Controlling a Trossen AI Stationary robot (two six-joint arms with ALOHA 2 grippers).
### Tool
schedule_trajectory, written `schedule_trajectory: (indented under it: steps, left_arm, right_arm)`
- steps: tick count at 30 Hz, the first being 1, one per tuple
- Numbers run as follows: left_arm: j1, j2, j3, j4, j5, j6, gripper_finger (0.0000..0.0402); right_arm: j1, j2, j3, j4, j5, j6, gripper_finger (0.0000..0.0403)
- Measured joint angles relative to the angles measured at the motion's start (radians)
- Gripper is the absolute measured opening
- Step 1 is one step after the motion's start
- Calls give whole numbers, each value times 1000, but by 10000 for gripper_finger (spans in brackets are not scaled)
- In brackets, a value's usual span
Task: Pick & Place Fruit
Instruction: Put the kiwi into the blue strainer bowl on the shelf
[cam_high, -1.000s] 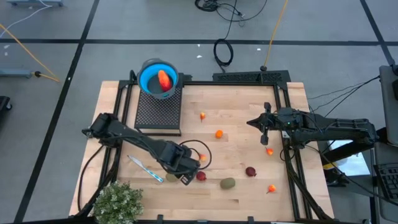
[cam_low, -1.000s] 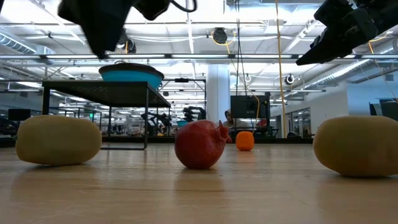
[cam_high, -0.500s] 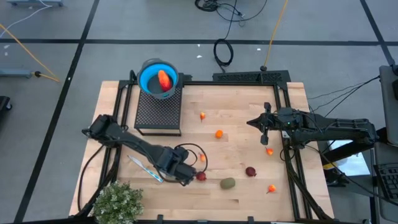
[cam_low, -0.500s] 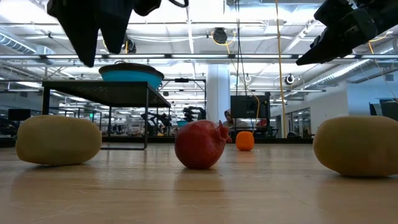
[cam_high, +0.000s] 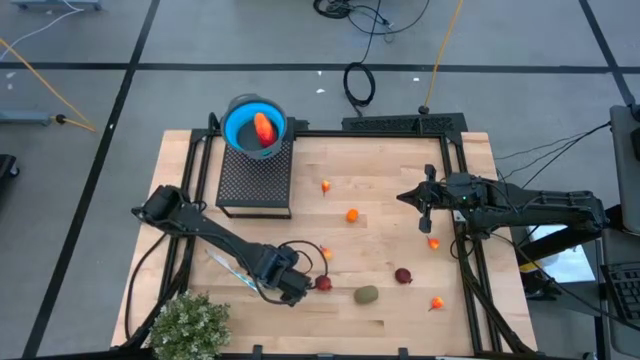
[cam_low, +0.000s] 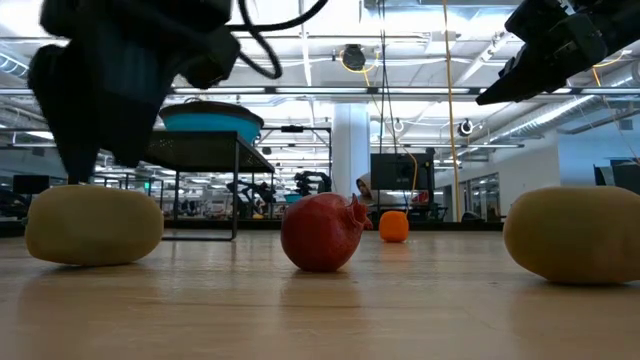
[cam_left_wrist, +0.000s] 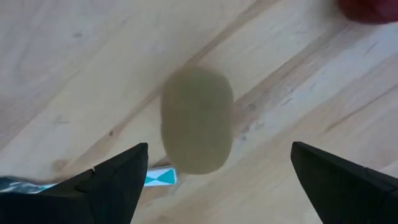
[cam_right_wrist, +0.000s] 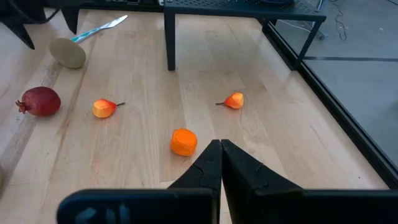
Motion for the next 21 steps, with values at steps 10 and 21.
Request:
schedule_trajectory:
  steps: [10,21]
  left_arm:
    - [-18,1,-140,196,9,-45,392]
    - [-18,1,-193,254,6,-64,385]
  right_arm:
    - [0,0,0,0,0,0,1]
    - [0,0,0,0,0,0,1]
